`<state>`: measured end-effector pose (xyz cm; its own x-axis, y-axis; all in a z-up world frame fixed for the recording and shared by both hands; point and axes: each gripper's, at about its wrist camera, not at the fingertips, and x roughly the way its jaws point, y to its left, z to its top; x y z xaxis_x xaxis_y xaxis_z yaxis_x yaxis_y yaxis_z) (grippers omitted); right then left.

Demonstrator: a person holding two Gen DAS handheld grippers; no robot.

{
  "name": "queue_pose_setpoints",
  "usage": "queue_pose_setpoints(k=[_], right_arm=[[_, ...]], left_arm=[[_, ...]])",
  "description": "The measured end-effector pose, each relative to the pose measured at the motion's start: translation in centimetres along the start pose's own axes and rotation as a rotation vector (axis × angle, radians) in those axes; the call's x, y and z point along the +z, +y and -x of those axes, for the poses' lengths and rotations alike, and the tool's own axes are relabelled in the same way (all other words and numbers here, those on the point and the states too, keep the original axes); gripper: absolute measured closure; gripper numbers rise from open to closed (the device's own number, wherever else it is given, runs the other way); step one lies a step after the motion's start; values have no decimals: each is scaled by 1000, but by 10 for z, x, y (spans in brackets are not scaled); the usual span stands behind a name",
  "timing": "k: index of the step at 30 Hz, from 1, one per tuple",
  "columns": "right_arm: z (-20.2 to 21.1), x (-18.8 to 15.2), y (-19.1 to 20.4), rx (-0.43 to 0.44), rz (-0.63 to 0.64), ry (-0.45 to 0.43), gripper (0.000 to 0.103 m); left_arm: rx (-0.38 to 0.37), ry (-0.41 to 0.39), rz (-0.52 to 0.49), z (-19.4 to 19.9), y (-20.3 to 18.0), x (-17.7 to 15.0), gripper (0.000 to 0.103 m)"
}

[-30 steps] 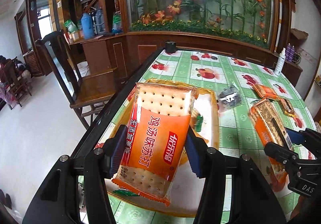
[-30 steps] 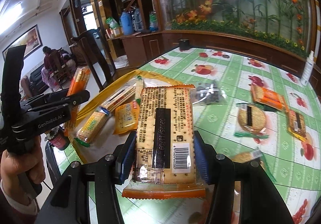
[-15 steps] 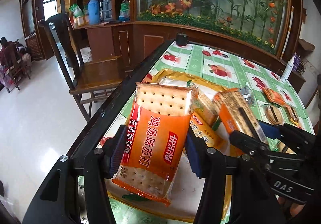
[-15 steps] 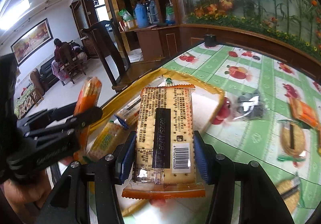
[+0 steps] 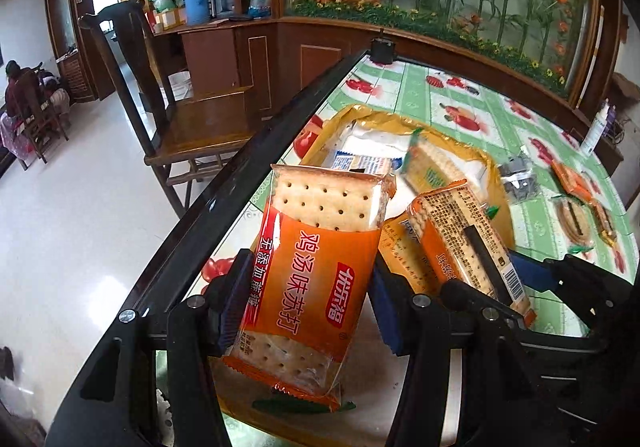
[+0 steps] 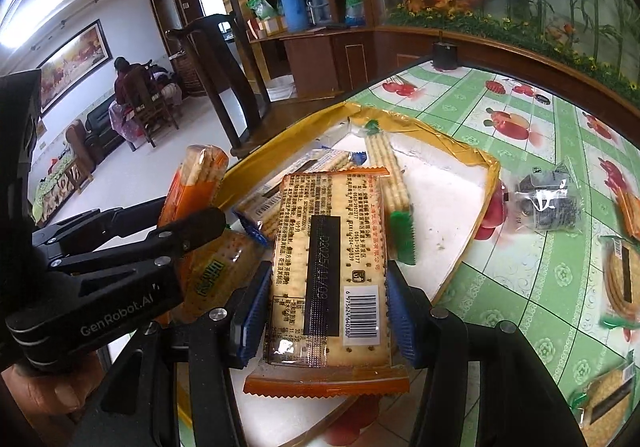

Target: Organize snacks

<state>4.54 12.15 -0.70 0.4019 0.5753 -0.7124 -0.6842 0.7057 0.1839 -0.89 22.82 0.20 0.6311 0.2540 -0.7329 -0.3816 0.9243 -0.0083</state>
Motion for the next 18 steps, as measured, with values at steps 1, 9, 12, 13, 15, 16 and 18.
queue_pose_setpoints(k=[1, 9, 12, 13, 15, 16, 18], right_arm=[[-2, 0, 0, 2, 0, 6, 48], [-3, -2, 1, 1, 5, 9, 39], [5, -3, -2, -14, 5, -7, 34], [8, -3, -3, -19, 3, -12, 34], [17, -3, -7, -24, -4, -28, 33], [21, -4, -10, -26, -8, -34, 32], [32, -6, -16, -39, -22, -50, 30]], left_arm=[[3, 6, 1, -1, 0, -1, 48], [23, 35, 20, -6, 5, -1, 44], [40, 14, 15, 0, 3, -1, 29], [53, 5, 11, 2, 2, 0, 29], [67, -10, 1, 7, 0, 1, 29], [70, -16, -2, 9, -2, 1, 29], [71, -30, -7, 13, -4, 2, 29]])
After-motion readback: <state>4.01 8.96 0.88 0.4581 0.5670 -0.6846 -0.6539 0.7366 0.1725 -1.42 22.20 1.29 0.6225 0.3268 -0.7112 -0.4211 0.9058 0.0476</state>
